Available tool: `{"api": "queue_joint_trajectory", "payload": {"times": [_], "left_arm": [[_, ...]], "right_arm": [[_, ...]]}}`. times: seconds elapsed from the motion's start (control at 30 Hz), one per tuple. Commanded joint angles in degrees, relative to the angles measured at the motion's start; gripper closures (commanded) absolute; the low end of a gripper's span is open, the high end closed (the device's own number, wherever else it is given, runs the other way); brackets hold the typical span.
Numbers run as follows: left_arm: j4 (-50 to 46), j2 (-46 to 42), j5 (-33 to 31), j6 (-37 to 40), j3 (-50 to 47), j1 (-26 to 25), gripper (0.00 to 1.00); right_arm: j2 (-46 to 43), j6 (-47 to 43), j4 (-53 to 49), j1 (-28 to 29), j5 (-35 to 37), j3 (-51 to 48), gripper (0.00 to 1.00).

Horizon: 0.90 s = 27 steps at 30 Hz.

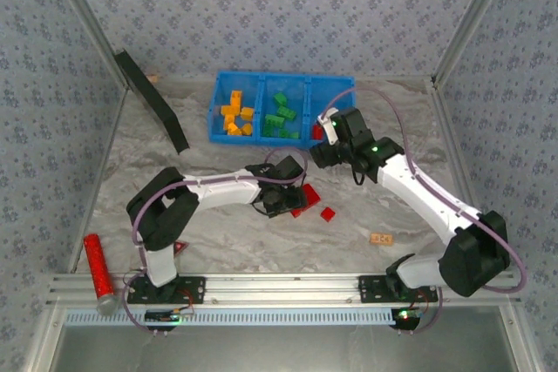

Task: Sort the legos into containers by color
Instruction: Pick up the lego from the center of the table.

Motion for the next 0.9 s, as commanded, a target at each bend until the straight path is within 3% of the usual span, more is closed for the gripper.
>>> {"api": "queue_joint_trajectory", "payload": {"times": [0.0, 0.3, 0.47, 0.67, 0.87], "left_arm": [[-3.1, 1.0, -0.9, 0.3, 1.6, 0.4, 0.38], [-6.4, 1.1, -0.3, 1.8, 0.1, 1.7, 0.55], [-8.4, -0.8, -0.7, 4.1, -2.3, 3.6, 0.59], [-10.0, -1.8, -0.4, 7.5, -3.6, 5.5, 0.7], [-10.5, -3.2, 0.5, 10.0, -4.2, 6.7, 0.79]], "right_arm": [[-2.5, 1.2, -1.1, -0.4, 1.2, -1.0, 0.19], [-5.3, 1.4, -2.4, -0.6, 1.5, -1.2, 0.19], [-7.6, 5.1, -5.0, -0.6, 0.2, -1.9, 0.19], [-10.8, 10.6, -8.5, -0.4, -0.5, -4.9, 0.19], [-16.5, 18.9, -8.4, -0.1, -7.7, -11.7, 0.19]]}}
